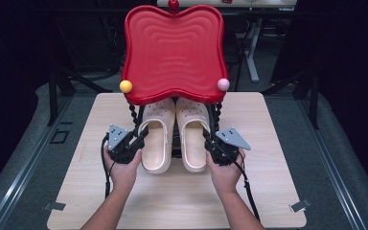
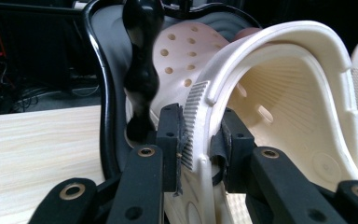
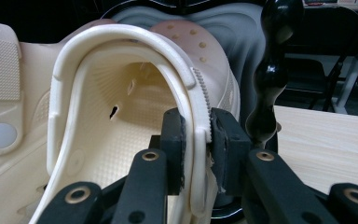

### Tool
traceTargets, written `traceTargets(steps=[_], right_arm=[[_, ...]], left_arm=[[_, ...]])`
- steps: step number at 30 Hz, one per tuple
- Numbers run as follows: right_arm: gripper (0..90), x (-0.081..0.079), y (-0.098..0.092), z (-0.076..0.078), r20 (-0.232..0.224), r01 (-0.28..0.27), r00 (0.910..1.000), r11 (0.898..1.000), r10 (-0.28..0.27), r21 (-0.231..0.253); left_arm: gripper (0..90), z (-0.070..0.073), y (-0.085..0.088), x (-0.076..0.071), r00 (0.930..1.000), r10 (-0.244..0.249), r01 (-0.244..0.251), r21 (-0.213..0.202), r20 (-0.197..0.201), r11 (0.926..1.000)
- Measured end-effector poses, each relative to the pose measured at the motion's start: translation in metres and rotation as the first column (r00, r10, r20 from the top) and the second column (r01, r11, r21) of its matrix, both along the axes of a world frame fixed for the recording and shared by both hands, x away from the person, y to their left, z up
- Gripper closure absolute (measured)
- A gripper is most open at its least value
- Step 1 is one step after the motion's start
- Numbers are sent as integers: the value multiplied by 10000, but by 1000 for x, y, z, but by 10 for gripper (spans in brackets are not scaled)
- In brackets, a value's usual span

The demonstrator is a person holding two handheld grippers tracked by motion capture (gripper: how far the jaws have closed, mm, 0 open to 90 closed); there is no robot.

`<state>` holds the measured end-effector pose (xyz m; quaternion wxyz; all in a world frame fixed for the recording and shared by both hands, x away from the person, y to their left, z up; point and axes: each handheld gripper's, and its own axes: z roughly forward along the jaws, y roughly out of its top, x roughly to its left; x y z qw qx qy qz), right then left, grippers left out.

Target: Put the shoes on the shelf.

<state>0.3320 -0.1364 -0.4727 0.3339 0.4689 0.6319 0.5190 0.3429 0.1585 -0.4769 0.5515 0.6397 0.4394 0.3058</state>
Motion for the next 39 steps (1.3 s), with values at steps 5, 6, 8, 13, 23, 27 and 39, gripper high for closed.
traceTargets(steps=[5,6,8,13,23,27,39], right_arm=[[747,4,2,2,27,12,10000,9999,-12,-155],[746,5,2,3,20,27,10000,9999,-27,-164],[745,8,2,3,10,64,10000,9999,-64,-97],[735,11,3,5,15,72,10000,9999,-71,-100],[707,8,0,4,-49,-103,9999,9999,102,-123],[691,6,-1,5,-31,-121,9999,9998,121,-138],[662,0,1,5,168,-106,9998,9989,114,-455]], left_arm=[[730,2,-2,4,9999,117,-118,167,87,9998],[728,2,-2,5,9999,138,-140,164,97,9998],[722,2,-2,7,9998,107,-107,40,139,9999],[706,4,-4,10,9999,-38,36,120,115,9999],[664,1,-1,6,9999,-56,59,-276,92,9996],[637,2,0,5,9999,-113,114,-494,35,9987],[582,0,1,1,10000,-80,78,-616,-29,9981]])
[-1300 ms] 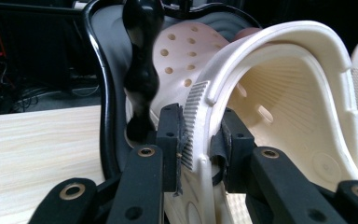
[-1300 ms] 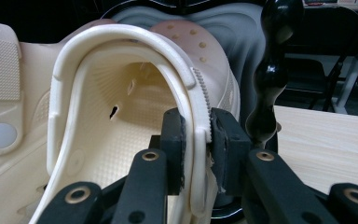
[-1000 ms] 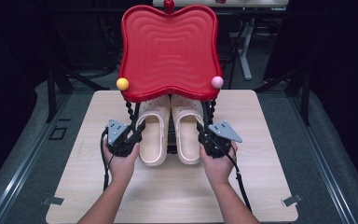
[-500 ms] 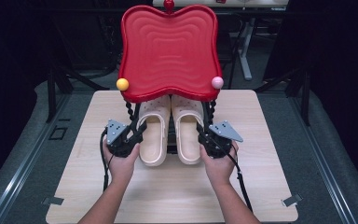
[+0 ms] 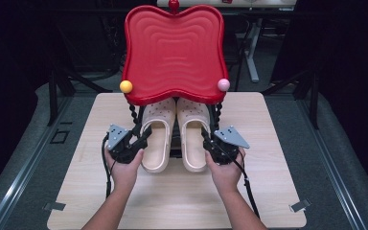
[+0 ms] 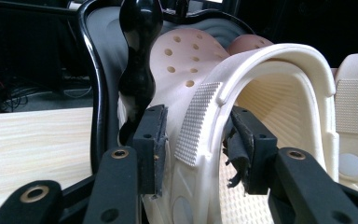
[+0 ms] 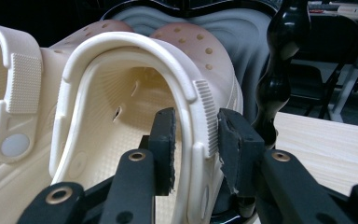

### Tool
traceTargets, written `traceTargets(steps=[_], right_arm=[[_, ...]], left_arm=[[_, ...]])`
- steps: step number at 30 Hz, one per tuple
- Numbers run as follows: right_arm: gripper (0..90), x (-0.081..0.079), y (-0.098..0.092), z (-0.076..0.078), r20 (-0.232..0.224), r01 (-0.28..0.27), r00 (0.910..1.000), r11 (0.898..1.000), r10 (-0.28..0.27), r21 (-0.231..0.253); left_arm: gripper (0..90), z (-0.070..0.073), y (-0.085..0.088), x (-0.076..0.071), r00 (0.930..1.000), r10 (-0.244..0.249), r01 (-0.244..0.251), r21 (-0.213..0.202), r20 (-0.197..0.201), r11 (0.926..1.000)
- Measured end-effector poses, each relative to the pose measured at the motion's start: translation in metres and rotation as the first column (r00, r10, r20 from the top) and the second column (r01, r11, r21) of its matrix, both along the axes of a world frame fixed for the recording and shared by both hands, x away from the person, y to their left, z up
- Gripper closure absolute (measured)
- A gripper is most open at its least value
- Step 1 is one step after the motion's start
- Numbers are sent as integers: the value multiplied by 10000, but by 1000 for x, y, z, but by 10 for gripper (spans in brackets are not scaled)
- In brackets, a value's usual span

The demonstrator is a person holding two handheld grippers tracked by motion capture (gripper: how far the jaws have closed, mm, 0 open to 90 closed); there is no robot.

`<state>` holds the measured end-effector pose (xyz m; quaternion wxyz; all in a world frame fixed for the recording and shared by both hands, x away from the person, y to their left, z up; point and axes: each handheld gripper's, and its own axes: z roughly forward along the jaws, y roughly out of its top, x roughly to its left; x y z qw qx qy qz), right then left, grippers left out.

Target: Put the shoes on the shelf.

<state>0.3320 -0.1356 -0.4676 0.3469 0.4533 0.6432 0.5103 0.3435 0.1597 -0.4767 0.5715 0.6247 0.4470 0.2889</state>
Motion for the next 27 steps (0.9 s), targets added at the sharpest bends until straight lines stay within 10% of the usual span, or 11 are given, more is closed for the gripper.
traceTargets(steps=[27], right_arm=[[650,-49,-3,17,574,-706,9958,9972,719,-241]], left_arm=[[589,14,16,-47,9991,-268,263,181,331,9995]])
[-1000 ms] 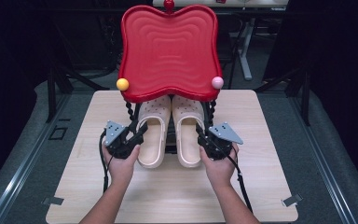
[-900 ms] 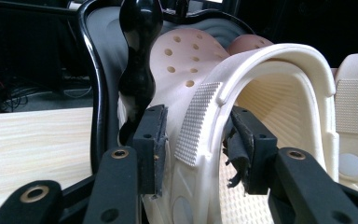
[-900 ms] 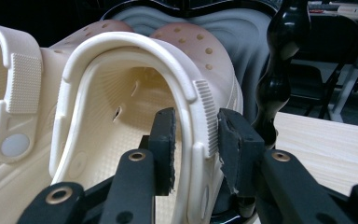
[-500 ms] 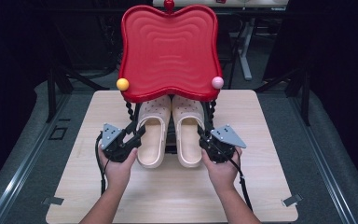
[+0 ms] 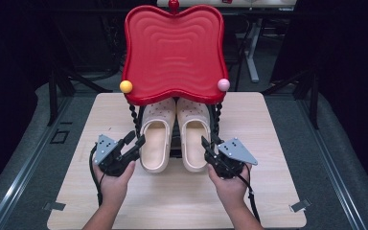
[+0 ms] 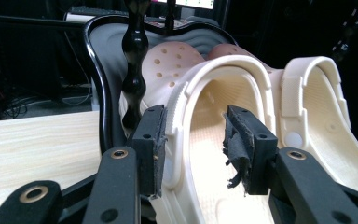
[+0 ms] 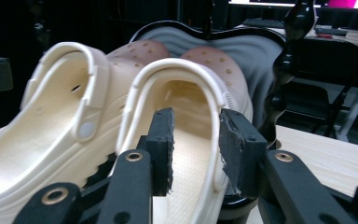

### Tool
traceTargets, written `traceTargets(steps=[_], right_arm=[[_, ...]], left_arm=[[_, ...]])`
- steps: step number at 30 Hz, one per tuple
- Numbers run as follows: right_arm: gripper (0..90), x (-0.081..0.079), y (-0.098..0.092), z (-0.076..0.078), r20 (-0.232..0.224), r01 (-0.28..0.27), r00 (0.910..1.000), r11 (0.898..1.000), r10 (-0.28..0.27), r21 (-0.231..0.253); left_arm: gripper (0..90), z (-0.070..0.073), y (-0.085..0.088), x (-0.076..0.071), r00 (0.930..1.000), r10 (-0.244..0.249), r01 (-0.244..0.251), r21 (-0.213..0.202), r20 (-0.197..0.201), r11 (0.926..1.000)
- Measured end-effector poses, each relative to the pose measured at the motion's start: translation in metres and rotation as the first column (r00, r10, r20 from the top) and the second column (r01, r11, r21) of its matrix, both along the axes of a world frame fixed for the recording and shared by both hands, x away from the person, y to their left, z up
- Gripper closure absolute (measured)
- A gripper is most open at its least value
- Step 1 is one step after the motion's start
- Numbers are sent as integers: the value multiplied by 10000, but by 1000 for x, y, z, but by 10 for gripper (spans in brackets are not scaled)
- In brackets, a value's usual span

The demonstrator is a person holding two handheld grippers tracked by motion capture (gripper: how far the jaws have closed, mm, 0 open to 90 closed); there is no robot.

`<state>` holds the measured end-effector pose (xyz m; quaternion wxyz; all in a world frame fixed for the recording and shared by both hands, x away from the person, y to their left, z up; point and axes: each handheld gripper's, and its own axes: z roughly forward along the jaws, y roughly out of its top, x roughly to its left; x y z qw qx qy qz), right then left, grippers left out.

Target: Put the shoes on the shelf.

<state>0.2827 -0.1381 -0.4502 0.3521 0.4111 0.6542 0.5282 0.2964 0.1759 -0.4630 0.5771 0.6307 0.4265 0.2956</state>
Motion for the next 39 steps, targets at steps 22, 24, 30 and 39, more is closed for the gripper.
traceTargets(steps=[22,24,30,39], right_arm=[[758,-48,-19,-43,-1028,11,9947,9993,28,384],[807,-51,-18,-47,-1107,-121,9937,9994,156,323],[889,-55,-14,-58,-1528,-370,9875,9993,375,59],[900,-53,-10,-73,-1972,-636,9785,9979,605,-93]], left_arm=[[681,-36,11,-47,9970,-177,212,457,-752,9987],[711,-40,9,-50,9958,-339,390,585,-854,9975],[820,-52,9,-56,9917,-555,632,639,-1158,9960],[900,-64,6,-58,9854,-648,796,892,-1577,9928]])
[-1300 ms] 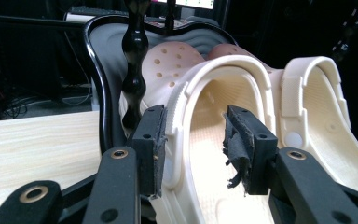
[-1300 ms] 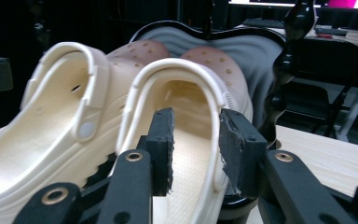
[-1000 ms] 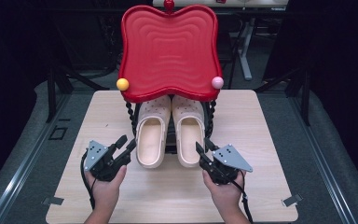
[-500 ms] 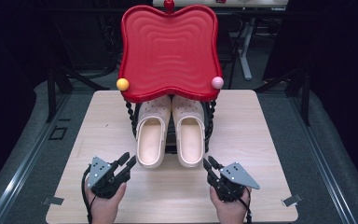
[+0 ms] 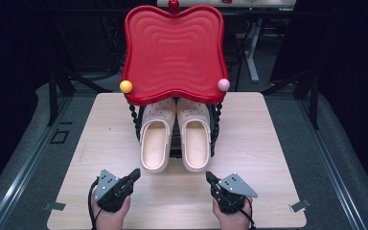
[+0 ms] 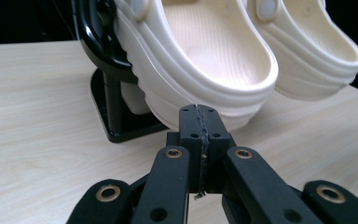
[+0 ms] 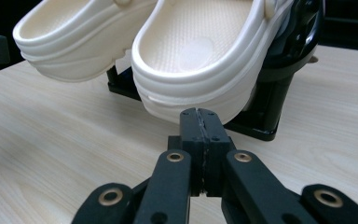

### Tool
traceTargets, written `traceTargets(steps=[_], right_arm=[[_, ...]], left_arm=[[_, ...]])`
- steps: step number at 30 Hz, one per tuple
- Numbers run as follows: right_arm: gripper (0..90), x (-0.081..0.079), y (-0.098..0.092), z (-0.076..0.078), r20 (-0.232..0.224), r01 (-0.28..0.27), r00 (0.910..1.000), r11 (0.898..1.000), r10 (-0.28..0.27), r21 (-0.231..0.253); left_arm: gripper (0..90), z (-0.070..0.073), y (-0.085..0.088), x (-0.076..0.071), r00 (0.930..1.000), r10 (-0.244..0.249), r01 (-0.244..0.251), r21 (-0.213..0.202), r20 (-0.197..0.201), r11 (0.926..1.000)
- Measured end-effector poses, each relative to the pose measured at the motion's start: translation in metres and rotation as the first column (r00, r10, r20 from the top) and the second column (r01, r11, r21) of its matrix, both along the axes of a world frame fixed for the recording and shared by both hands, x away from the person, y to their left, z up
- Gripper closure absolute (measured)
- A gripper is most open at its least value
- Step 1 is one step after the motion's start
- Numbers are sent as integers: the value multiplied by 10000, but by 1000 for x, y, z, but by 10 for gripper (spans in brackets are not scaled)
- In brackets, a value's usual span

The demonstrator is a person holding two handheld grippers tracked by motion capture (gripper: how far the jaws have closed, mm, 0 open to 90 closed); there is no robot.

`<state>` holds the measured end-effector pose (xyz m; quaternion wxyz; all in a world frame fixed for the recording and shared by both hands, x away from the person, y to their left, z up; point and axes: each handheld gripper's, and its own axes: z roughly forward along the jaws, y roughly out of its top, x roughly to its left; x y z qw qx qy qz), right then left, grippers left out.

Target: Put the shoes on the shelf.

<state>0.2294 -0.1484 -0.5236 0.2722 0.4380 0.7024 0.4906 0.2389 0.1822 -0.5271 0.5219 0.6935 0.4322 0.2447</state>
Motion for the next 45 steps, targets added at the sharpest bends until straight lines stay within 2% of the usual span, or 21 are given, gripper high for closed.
traceTargets(steps=[7,11,17,22,27,36,38,39,40,41,42,43,44,45], right_arm=[[900,5,8,-8,-164,-195,9997,9996,191,-214],[900,9,9,-10,-300,-203,9993,9998,202,-52],[900,12,11,-9,-330,-243,9992,9996,239,-117],[900,14,11,-8,-332,-216,9992,9997,211,-132],[900,20,9,-6,-391,9,9992,10000,-10,-23],[900,40,10,-3,-381,169,9991,9998,-171,-59],[900,45,11,-2,-322,218,9992,9998,-219,-28],[900,49,11,-1,-342,134,9993,9998,-129,137],[900,49,11,-1,-342,134,9993,9998,-129,137],[900,50,15,0,-138,64,9999,10000,-64,10],[900,49,16,1,-94,54,9999,10000,-54,-38],[900,49,16,1,-94,54,9999,10000,-54,-38],[900,49,17,2,-84,50,10000,10000,-50,1],[900,50,18,3,-48,29,10000,10000,-29,10]], left_arm=[[900,-6,-8,4,9994,-237,240,134,-237,9996],[900,-8,-10,6,9992,-283,289,203,-297,9994],[900,-6,-11,8,9992,-269,275,230,-280,9994],[900,-5,-12,13,9990,-263,266,100,-356,9996],[900,-6,-16,18,9990,-222,232,252,-393,9994],[900,-1,-18,40,9995,13,-4,258,-328,9997],[900,1,-18,45,9995,-103,108,161,-295,9998],[900,3,-19,45,9995,-164,171,265,-254,9995],[900,3,-20,46,9997,-187,193,347,-177,9992],[900,4,-21,46,9998,-203,207,452,-81,9988],[900,6,-22,46,10000,-37,36,313,28,9995],[900,6,-22,46,10000,-37,36,313,28,9995],[900,7,-22,48,10000,-7,7,129,39,9999],[900,8,-22,50,10000,-30,31,65,-94,10000]])
